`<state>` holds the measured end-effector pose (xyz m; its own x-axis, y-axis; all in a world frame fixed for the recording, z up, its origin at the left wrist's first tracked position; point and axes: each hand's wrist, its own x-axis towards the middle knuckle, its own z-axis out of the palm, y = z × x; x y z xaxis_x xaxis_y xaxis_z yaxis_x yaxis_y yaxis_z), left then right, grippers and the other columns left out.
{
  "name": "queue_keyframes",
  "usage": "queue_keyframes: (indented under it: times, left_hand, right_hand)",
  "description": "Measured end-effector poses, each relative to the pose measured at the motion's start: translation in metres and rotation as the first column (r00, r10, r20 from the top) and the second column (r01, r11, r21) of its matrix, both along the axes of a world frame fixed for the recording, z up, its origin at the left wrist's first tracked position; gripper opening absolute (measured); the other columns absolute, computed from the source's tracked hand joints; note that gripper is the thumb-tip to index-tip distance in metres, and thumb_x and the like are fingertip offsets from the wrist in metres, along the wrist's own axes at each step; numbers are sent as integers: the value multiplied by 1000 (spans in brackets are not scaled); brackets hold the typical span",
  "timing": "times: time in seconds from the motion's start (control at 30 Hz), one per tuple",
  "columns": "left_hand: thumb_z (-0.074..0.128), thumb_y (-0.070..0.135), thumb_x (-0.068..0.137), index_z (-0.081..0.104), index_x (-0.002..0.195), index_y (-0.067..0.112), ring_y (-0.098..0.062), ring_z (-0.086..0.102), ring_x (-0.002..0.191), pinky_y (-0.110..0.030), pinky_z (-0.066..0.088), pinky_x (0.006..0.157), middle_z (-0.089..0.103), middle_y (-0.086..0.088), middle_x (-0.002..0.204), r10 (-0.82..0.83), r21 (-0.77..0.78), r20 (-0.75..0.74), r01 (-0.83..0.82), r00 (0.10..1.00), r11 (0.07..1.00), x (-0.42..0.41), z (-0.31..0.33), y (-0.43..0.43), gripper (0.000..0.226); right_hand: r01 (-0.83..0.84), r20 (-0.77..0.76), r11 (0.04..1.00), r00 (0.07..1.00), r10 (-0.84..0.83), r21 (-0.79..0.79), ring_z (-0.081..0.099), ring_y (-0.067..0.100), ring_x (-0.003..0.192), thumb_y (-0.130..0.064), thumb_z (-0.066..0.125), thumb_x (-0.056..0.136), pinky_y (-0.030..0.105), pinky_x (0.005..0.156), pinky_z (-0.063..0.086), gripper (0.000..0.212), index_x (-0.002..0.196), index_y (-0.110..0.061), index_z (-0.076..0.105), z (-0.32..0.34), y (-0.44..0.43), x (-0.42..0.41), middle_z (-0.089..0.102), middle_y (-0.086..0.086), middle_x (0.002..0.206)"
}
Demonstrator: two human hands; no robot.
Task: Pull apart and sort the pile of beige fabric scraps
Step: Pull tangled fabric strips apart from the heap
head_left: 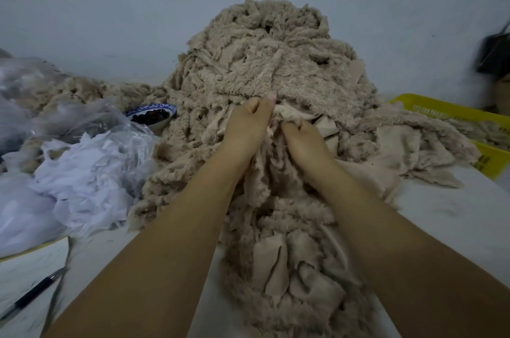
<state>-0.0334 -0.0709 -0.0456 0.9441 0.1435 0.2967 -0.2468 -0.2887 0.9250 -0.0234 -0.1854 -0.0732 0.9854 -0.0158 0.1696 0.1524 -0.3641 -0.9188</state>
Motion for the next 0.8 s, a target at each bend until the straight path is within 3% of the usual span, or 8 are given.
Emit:
queue_keyframes:
  times: [0.13, 0.27, 0.33, 0.4, 0.5, 0.63, 0.73, 0.8]
  left_hand:
    - [52, 45, 102, 39, 71, 15, -7, 30, 42, -19, 29, 42, 34, 3, 55, 67, -35, -18, -68, 998, 997, 5, -5, 13, 45]
    - [54, 42, 101, 63, 87, 0, -12, 54, 54, -23, 47, 53, 57, -14, 72, -11, 51, -72, 14, 997, 999, 8, -22, 31, 45]
    - [53, 48, 100, 67, 88, 5, -15, 48, 54, -15, 40, 48, 50, -3, 60, -74, 126, -104, 87, 992, 988, 6, -29, 28, 46]
    - [53, 48, 100, 69, 76, 17, -9, 43, 46, -11, 35, 42, 46, 9, 48, -133, 137, -100, 146, 986, 980, 1, -32, 20, 42]
    - [53, 47, 100, 68, 62, 32, -4, 41, 43, -9, 37, 43, 53, -3, 52, -206, 154, -65, 214, 976, 965, -2, -33, 9, 43]
    - [53, 46, 101, 69, 72, 17, 3, 46, 50, -6, 39, 48, 53, 9, 60, -228, 146, -10, 227, 974, 963, -6, -29, 9, 43]
    - [56, 55, 96, 57, 76, 9, -5, 47, 52, -11, 39, 50, 46, 2, 63, -204, 65, -12, 205, 979, 977, -6, -23, 13, 50]
    - [55, 59, 95, 56, 74, 17, -8, 47, 57, -19, 40, 54, 47, 1, 66, -108, 40, -29, 109, 994, 993, 1, -16, 7, 47]
  right_hand:
    - [3, 143, 999, 990, -10, 46, 46, 10, 56, -20, 41, 100, 27, 51, 31, 31, 71, -23, 47, -13, 32, 17, 50, -4, 62]
    - [4, 195, 994, 981, -25, 110, 60, 21, 84, -19, 40, 104, 36, 77, 52, 25, 107, -13, 64, -61, 31, -7, 65, 3, 91]
    - [27, 154, 972, 986, -64, 232, 60, -1, 103, -24, 41, 102, 20, 93, 50, 31, 125, -20, 61, -75, 28, -31, 65, -11, 109]
    - [32, 156, 967, 985, -73, 254, 49, -21, 102, -31, 40, 98, -3, 91, 34, 40, 136, -28, 53, -77, 26, -50, 55, -26, 117]
    - [37, 86, 972, 995, -58, 232, 38, -22, 107, -34, 41, 104, -9, 87, 23, 40, 144, -36, 41, -83, 15, -77, 46, -33, 121]
    - [18, -53, 961, 999, -4, 274, 54, -11, 96, -49, 45, 98, 10, 84, 42, 34, 127, -39, 59, -62, -1, -80, 63, -21, 117]
    - [-12, -135, 919, 988, 71, 393, 67, 31, 101, -44, 47, 86, 39, 85, 54, 29, 89, -23, 67, -25, -5, -46, 70, 8, 96]
    - [6, -139, 862, 987, 76, 508, 65, 41, 96, -36, 49, 90, 45, 76, 52, 29, 72, -19, 63, -8, -2, -22, 63, 12, 85]
